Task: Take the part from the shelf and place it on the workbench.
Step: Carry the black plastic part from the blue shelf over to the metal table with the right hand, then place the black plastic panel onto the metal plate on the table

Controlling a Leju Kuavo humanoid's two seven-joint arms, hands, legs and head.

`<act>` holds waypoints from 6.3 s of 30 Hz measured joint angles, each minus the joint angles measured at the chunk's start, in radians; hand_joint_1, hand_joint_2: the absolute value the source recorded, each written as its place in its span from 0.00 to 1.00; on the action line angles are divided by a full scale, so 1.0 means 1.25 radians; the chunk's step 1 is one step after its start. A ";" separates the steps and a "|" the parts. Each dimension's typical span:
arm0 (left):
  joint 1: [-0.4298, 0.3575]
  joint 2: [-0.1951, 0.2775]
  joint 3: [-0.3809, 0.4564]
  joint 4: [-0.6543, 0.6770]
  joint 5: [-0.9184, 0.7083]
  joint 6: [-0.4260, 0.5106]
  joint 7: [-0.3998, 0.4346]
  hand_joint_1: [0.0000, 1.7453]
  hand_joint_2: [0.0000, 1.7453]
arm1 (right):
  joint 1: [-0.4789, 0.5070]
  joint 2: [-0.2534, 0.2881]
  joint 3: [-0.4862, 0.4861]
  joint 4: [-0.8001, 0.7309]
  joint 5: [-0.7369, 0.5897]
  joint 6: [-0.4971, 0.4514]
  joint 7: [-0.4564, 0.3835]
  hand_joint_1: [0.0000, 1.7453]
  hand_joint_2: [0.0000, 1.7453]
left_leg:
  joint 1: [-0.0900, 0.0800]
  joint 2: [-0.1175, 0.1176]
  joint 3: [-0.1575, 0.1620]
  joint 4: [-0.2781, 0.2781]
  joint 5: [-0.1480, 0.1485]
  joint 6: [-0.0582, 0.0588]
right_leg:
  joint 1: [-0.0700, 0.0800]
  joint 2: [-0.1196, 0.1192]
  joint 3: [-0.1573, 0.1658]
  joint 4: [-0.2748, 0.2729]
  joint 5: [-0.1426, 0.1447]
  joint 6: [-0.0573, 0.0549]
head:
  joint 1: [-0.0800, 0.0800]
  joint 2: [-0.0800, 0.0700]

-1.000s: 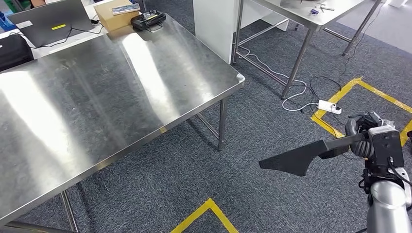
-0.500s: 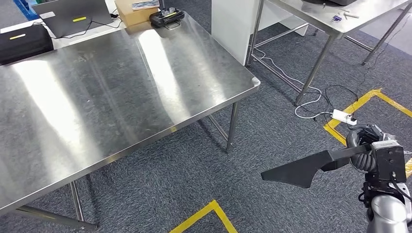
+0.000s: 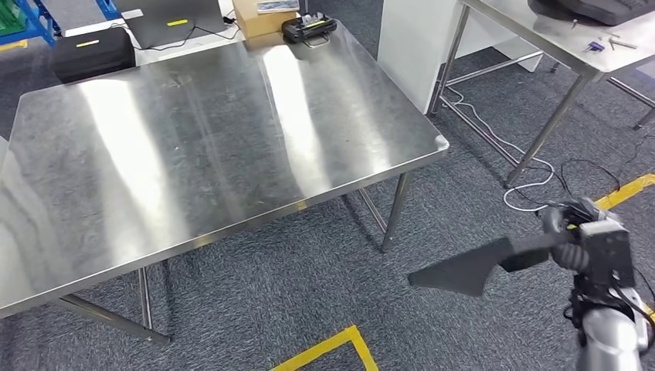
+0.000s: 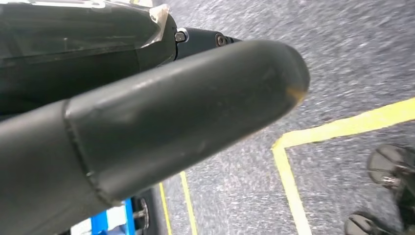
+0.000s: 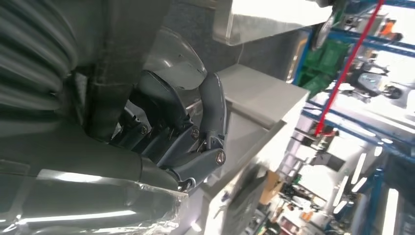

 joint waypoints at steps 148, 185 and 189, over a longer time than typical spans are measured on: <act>-0.011 -0.014 0.231 -0.011 -0.120 0.084 -0.128 0.00 0.00 | -0.671 0.044 0.688 0.932 1.038 -0.379 0.570 1.00 1.00 | -0.002 0.055 0.006 -0.037 0.029 0.025 | 0.018 -0.013 -0.111 0.148 -0.026 0.003 | -0.008 0.000; -0.029 -0.012 0.358 -0.020 -0.034 -0.021 -0.275 0.00 0.00 | -0.643 -0.021 0.490 0.929 0.971 -0.411 0.523 0.00 1.00 | -0.003 0.056 0.010 -0.021 0.008 0.012 | 0.017 -0.012 -0.009 -0.028 0.030 0.000 | -0.004 0.000; -0.029 -0.012 0.358 -0.019 -0.039 -0.032 -0.271 0.00 0.00 | -0.640 -0.025 0.463 0.928 0.977 -0.432 0.532 0.00 0.00 | -0.003 0.056 0.011 -0.024 0.010 0.028 | 0.017 -0.012 -0.009 -0.029 0.031 -0.001 | -0.004 0.000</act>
